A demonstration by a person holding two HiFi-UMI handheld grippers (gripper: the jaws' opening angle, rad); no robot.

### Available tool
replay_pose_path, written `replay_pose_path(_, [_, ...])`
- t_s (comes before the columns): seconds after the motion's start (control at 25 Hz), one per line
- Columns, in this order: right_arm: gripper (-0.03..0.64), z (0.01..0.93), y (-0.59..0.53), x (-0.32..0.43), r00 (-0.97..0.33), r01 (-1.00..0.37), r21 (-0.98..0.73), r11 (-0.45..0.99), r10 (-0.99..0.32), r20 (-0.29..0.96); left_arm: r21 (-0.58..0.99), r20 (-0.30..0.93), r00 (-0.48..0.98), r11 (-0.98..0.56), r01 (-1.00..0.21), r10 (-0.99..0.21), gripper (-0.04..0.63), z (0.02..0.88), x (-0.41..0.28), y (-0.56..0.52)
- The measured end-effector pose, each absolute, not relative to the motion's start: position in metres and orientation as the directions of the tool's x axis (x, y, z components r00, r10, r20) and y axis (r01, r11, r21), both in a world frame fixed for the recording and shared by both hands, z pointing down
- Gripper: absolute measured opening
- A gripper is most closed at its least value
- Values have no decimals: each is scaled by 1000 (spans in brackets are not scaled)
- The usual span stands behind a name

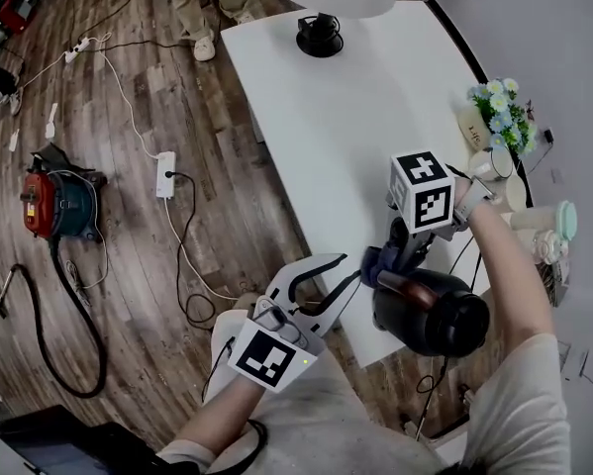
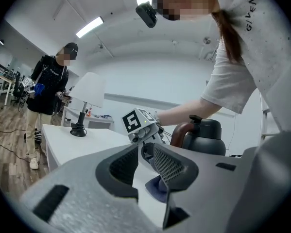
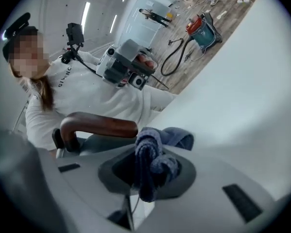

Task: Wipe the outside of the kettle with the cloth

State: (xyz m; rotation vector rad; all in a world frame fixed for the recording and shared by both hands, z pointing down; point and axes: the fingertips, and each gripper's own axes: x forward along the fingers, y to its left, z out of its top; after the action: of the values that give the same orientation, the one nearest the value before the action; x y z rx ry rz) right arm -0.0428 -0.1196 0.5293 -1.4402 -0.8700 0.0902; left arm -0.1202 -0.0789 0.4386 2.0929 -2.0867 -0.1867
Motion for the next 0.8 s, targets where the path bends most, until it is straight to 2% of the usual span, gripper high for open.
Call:
replay_pose_path(0.08, [62, 537, -120, -51, 642, 512, -833, 211, 551, 534, 221, 42, 7, 2, -975, -999, 106, 441, -118, -79])
replay_pose_path(0.16, [61, 539, -128, -71, 502, 642, -711, 287, 543, 673, 219, 39, 16, -7, -976, -999, 106, 438, -115, -79])
replay_pose_path(0.28, [62, 512, -158, -112, 146, 794, -385, 470, 466, 873, 215, 25, 38, -32, -976, -999, 106, 429, -111, -80])
replay_pose_path(0.36, [61, 471, -180, -126, -103, 785, -159, 599, 379, 919, 218, 17, 60, -55, -974, -998, 106, 423, -109, -83])
replay_pose_path(0.48, [62, 388, -208, -121, -426, 653, 152, 742, 194, 884, 227, -6, 99, -98, -969, -995, 106, 410, -107, -92])
replay_pose_path(0.6, [61, 309, -218, -86, -651, 447, 416, 792, -31, 759, 211, -28, 171, -173, -962, -985, 106, 400, -101, -104])
replay_pose_path(0.68, [62, 271, -210, -51, -731, 300, 540, 786, -174, 660, 195, -36, 226, -229, -954, -973, 106, 396, -95, -108])
replay_pose_path(0.8, [63, 250, -189, 6, -710, 92, 680, 728, -430, 557, 170, -48, 309, -313, -934, -950, 106, 391, -83, -110])
